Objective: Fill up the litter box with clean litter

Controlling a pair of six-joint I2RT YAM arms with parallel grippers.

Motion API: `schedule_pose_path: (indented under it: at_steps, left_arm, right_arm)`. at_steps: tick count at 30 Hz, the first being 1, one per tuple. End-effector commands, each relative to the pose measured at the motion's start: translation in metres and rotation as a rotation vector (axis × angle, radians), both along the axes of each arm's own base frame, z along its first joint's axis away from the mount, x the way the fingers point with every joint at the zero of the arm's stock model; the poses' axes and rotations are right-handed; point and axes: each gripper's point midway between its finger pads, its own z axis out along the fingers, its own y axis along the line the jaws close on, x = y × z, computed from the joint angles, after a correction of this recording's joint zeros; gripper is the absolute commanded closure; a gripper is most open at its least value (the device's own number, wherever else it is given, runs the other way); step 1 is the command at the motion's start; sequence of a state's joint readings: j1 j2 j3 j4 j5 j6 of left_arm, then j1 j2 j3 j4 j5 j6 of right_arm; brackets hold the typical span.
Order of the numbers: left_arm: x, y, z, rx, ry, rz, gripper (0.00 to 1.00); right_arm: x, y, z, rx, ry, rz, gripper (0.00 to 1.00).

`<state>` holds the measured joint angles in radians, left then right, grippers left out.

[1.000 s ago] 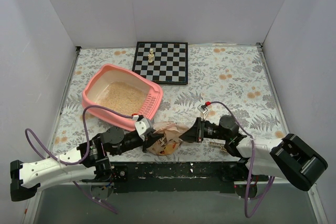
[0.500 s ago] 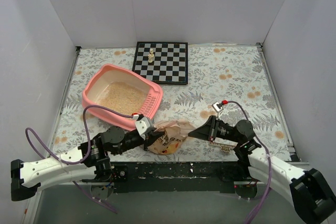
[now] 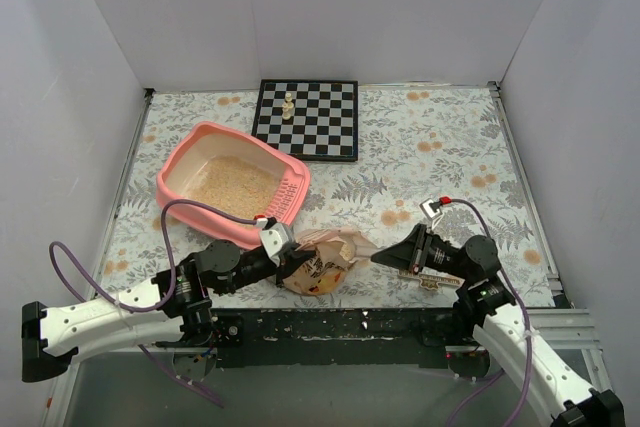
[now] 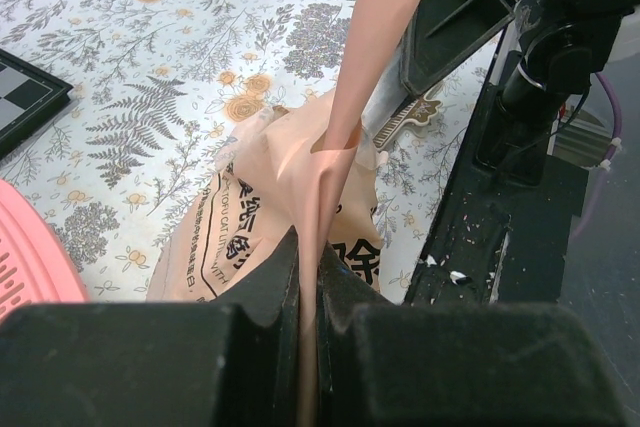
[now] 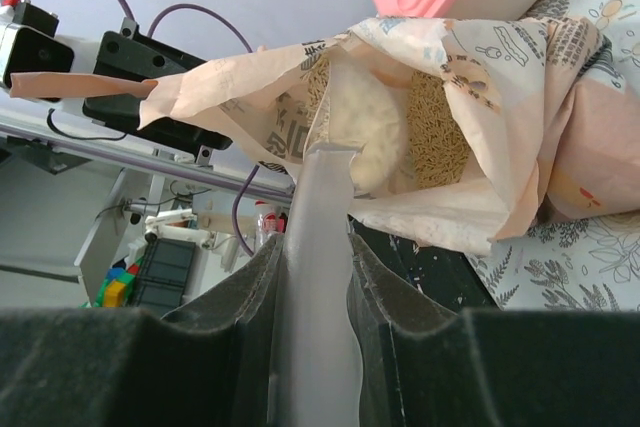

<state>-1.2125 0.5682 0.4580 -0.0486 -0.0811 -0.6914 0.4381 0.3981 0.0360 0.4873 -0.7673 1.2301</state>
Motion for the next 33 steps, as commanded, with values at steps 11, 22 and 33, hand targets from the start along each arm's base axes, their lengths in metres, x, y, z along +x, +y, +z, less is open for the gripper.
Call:
schedule_pose_path:
  at_steps: [11,22,33]
  left_arm:
    - [-0.003,-0.008,0.017,-0.064,-0.021,-0.033,1.00]
    - [-0.004,-0.010,0.016,-0.067,-0.021,-0.040,1.00]
    - [-0.006,-0.010,0.019,-0.074,-0.019,-0.048,1.00]
  right_arm:
    - [0.001,-0.016,-0.078,-0.084,0.278,-0.150,0.99]
    - [-0.004,-0.029,-0.042,-0.082,0.244,-0.233,0.99]
    - [-0.016,-0.041,0.002,-0.063,0.191,-0.281,0.99]
